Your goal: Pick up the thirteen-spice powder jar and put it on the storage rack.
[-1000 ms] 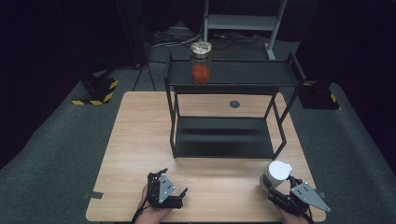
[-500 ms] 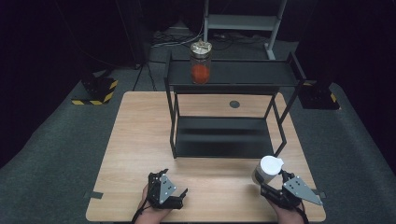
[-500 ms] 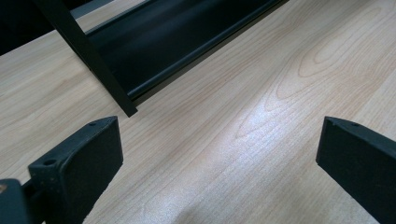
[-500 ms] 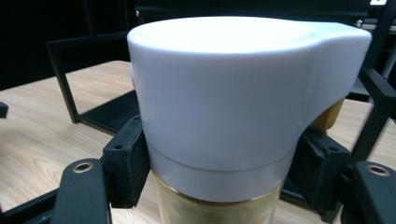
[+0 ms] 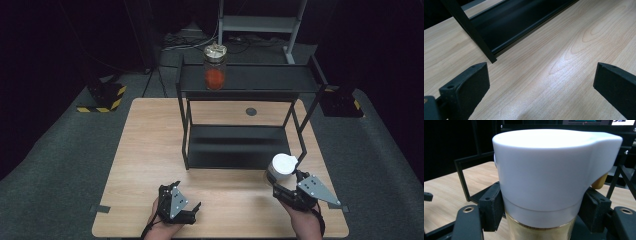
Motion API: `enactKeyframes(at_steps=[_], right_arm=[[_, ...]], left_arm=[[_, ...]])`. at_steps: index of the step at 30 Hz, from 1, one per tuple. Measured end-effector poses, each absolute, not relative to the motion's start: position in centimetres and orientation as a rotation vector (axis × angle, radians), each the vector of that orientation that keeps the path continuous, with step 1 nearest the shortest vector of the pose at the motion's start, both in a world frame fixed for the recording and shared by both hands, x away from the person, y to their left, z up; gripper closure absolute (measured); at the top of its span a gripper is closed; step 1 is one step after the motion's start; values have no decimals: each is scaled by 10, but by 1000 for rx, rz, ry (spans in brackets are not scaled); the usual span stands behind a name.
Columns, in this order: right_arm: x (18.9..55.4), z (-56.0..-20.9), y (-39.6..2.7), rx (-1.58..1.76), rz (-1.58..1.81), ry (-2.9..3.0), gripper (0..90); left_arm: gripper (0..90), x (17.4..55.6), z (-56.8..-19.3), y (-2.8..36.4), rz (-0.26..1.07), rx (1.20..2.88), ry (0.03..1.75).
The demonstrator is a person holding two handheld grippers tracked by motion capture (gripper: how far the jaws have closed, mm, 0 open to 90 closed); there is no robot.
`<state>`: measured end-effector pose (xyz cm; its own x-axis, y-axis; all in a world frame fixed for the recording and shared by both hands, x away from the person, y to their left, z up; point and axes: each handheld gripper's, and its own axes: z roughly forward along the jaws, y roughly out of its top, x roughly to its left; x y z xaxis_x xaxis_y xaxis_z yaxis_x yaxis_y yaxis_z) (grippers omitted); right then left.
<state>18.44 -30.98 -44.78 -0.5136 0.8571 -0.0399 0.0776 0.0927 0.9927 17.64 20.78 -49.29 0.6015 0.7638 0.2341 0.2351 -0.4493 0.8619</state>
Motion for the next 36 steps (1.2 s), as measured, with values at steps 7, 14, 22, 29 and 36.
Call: enactKeyframes(at_steps=[7,14,22,29,36], right_arm=[[195,-435,-306,918,1491,1700,295],[204,-422,-303,920,1504,1686,296],[209,-411,-301,904,1505,1678,295],[214,-401,-301,896,1519,1670,295],[218,-388,-299,872,1526,1661,296]], left_arm=[[7,177,-493,208,788,1984,790],[7,177,-493,209,784,1977,792],[7,177,-493,210,783,1976,791],[7,177,-493,210,783,1979,788],[7,177,-493,210,781,1979,786]])
